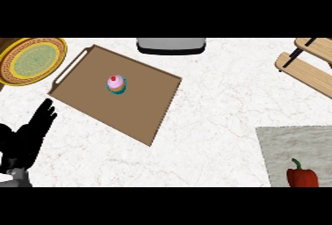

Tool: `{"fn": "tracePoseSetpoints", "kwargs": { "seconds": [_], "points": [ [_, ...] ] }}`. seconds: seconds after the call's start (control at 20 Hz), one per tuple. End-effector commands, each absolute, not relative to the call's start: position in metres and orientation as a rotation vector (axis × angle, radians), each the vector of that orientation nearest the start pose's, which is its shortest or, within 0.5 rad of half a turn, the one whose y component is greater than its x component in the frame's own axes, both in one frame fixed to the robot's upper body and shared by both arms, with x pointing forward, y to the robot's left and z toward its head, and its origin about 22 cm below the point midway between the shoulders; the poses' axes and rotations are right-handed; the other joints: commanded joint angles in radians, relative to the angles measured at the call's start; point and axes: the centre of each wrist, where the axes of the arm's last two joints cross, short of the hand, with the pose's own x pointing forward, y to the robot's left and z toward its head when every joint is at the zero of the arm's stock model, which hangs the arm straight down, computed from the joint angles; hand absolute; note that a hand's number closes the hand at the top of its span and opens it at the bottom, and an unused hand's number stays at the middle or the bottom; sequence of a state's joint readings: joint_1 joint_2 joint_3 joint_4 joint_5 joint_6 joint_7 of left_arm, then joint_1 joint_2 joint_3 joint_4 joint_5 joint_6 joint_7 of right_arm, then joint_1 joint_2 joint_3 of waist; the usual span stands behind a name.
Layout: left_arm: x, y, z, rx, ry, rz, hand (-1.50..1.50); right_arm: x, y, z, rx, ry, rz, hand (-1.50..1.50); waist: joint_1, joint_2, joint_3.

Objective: Pick the tomato from the placemat and place it in the tiered shelf

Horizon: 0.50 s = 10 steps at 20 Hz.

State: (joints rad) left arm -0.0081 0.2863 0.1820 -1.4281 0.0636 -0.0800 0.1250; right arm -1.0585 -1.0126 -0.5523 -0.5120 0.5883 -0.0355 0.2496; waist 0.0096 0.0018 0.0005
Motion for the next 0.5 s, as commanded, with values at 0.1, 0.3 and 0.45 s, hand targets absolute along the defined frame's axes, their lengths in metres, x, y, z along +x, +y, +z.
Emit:
{"fn": "tracePoseSetpoints", "kwargs": {
  "seconds": [0.1,0.3,0.45],
  "points": [
    [0.219,0.356,0.005,0.265,-1.345,-0.042,0.00,0.292,-0.550,0.350,-1.118,-1.440,-0.324,-1.50,-0.011,-0.008,0.000],
    [0.222,0.352,0.006,0.272,-1.317,-0.034,0.00,0.252,-0.564,0.378,-1.116,-1.472,-0.381,-1.50,-0.031,-0.012,-0.001],
    [0.219,0.361,-0.006,0.267,-1.321,-0.020,0.00,0.200,-0.583,0.405,-1.190,-1.442,-0.383,-1.50,-0.043,-0.011,-0.001]
  ]
}}
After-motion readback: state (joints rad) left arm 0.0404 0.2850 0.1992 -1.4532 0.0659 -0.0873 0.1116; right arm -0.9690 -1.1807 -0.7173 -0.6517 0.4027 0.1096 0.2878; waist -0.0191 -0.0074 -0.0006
